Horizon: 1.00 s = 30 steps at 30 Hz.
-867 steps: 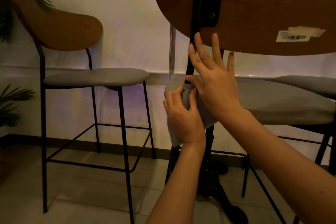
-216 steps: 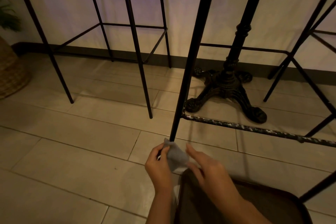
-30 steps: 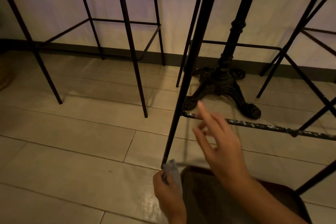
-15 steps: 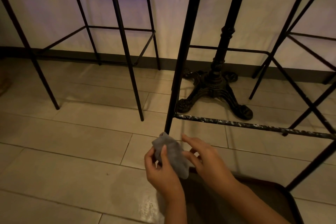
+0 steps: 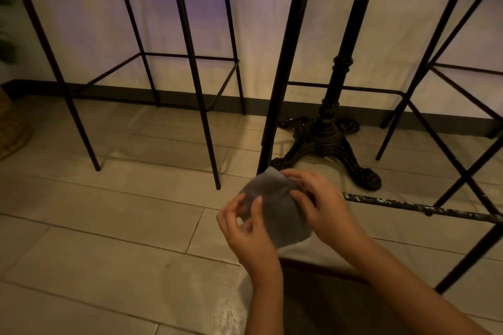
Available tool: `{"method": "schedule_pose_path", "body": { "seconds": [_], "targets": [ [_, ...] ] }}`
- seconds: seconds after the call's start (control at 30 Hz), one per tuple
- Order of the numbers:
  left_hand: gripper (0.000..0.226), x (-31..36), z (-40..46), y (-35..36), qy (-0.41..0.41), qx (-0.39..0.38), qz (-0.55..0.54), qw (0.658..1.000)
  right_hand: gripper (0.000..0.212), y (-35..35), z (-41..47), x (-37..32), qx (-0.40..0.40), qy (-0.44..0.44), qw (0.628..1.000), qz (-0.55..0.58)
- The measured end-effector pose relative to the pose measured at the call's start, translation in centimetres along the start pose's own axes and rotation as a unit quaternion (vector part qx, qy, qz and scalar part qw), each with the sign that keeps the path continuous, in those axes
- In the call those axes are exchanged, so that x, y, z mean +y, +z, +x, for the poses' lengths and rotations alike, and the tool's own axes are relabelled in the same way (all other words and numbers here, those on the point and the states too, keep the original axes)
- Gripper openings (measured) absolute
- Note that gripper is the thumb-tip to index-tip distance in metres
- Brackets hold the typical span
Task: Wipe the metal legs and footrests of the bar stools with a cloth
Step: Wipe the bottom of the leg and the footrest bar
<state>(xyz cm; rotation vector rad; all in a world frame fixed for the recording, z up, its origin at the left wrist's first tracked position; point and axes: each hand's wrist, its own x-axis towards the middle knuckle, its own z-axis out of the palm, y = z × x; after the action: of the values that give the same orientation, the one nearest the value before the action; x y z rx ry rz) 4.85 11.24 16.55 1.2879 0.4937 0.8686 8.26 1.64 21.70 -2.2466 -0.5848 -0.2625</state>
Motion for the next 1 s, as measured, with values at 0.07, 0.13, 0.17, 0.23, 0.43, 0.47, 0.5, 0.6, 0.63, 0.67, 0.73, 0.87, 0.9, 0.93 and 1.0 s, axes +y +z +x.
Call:
{"method": "schedule_pose_path", "body": {
  "seconds": [0.07, 0.13, 0.17, 0.23, 0.43, 0.47, 0.5, 0.6, 0.63, 0.67, 0.73, 0.87, 0.9, 0.93, 1.0],
  "targets": [
    [0.035, 0.8, 1.8, 0.3, 0.032, -0.018, 0.015, 0.999, 0.031, -1.1, 1.6, 0.0, -0.005, 0.004, 1.000, -0.029],
    [0.031, 1.9, 4.0, 1.1, 0.059, -0.050, 0.032, 0.997, 0.028, -1.7, 3.4, 0.2, -0.007, 0.018, 0.999, -0.037],
    [0.029, 2.6, 5.1, 1.5, 0.069, -0.072, 0.036, 0.994, 0.027, -1.7, 4.3, 0.3, -0.008, 0.027, 0.999, -0.038],
    [0.030, 4.0, 6.8, 2.5, 0.100, -0.129, 0.041, 0.986, 0.026, -1.3, 5.9, 0.7, -0.004, 0.052, 0.998, -0.047],
    [0.040, 4.7, 8.3, 3.5, 0.182, -0.263, 0.099, 0.942, 0.021, 1.2, 6.2, 1.6, -0.030, 0.030, 0.988, -0.151],
    [0.042, 4.5, 8.3, 3.4, 0.194, -0.265, 0.106, 0.938, 0.021, 1.4, 5.8, 1.7, -0.037, 0.019, 0.983, -0.180],
    [0.045, 4.1, 8.3, 3.3, 0.210, -0.263, 0.112, 0.935, 0.020, 1.6, 5.4, 1.8, -0.031, 0.004, 0.973, -0.227],
    [0.048, 3.2, 8.1, 3.4, 0.238, -0.248, 0.118, 0.932, 0.019, 1.7, 4.6, 1.6, 0.014, -0.026, 0.941, -0.337],
    [0.047, 3.0, 7.9, 3.5, 0.243, -0.243, 0.117, 0.932, 0.024, 1.9, 4.4, 1.7, 0.020, -0.042, 0.941, -0.335],
    [0.046, 2.7, 7.8, 3.6, 0.248, -0.237, 0.115, 0.932, 0.030, 2.1, 4.2, 1.7, 0.020, -0.053, 0.949, -0.311],
    [0.045, 2.3, 7.5, 3.8, 0.252, -0.226, 0.108, 0.935, 0.034, 2.3, 4.0, 1.7, 0.036, -0.051, 0.969, -0.240],
    [0.046, 2.2, 7.3, 3.9, 0.267, -0.214, 0.115, 0.933, 0.024, 2.0, 3.0, 1.7, 0.043, -0.087, 0.966, -0.240],
    [0.046, 2.2, 7.3, 3.9, 0.271, -0.217, 0.116, 0.930, 0.031, 2.2, 2.7, 2.1, 0.022, -0.095, 0.966, -0.241],
    [0.046, 2.2, 7.3, 3.8, 0.274, -0.222, 0.117, 0.928, 0.032, 2.3, 2.5, 2.4, 0.010, -0.099, 0.965, -0.241],
    [0.047, 2.4, 7.4, 3.7, 0.281, -0.233, 0.117, 0.924, 0.027, 2.8, 2.2, 2.8, 0.003, -0.101, 0.963, -0.251]
  ]
}}
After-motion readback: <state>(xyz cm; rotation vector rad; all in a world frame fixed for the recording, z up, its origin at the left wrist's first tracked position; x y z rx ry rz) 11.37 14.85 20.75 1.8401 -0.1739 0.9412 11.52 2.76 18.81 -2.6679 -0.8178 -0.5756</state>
